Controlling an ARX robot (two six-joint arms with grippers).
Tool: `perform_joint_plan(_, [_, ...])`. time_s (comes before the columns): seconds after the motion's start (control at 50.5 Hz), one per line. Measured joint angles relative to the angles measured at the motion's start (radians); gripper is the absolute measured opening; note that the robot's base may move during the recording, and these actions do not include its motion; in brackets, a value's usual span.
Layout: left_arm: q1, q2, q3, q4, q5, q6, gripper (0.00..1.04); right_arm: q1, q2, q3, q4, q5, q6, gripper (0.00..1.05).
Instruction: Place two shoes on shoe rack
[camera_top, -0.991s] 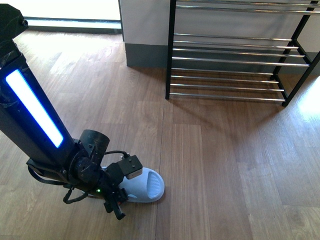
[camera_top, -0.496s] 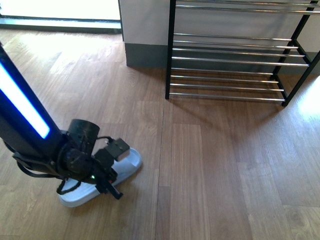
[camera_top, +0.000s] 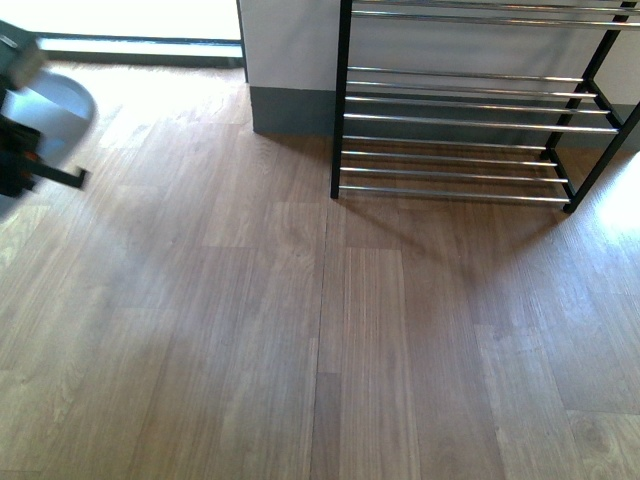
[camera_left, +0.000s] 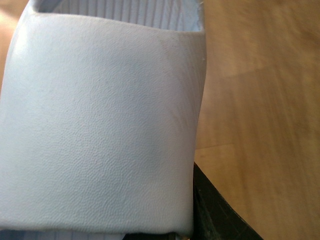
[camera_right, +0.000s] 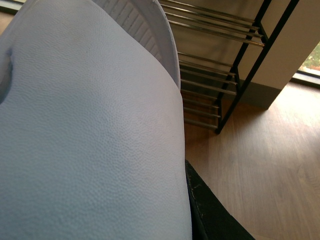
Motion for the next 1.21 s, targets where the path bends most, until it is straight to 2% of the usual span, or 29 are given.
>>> perform_joint_plan(0.159, [0.069, -0.408, -0.19, -0.081, -0.081, -0.058, 0.02, 0.0, 0.0, 0.0, 0.0, 0.0, 0.0, 0.02])
perform_joint_plan(0.258, [0.056, -0.639, -0.314, -0.129, -0.124, -0.094, 0.02, 0.0, 0.0, 0.0, 0.0, 0.0, 0.0, 0.02])
perform_joint_plan(0.377, [0.032, -0.783, -0.399, -0.161, -0.17, -0.121, 0.02, 0.0, 0.0, 0.0, 0.0, 0.0, 0.0, 0.02])
perform_joint_plan(0.753, [-0.094, -1.136, -0.576, -0.285, -0.368, -0.235, 0.02, 0.0, 0.0, 0.0, 0.0, 0.0, 0.0, 0.02])
perform_joint_plan(0.932, [-0.226, -1.355, -0.682, -0.402, -0.502, -0.322, 0.02, 0.0, 0.0, 0.0, 0.0, 0.0, 0.0, 0.02])
perform_joint_plan(1.051, [-0.28, -1.484, -0.735, -0.486, -0.563, -0.367, 0.02, 0.0, 0.0, 0.0, 0.0, 0.0, 0.0, 0.02])
perform_joint_plan(1.209, [-0.293, -1.522, -0.743, -0.495, -0.577, -0.385, 0.02, 0.0, 0.0, 0.0, 0.0, 0.0, 0.0, 0.02])
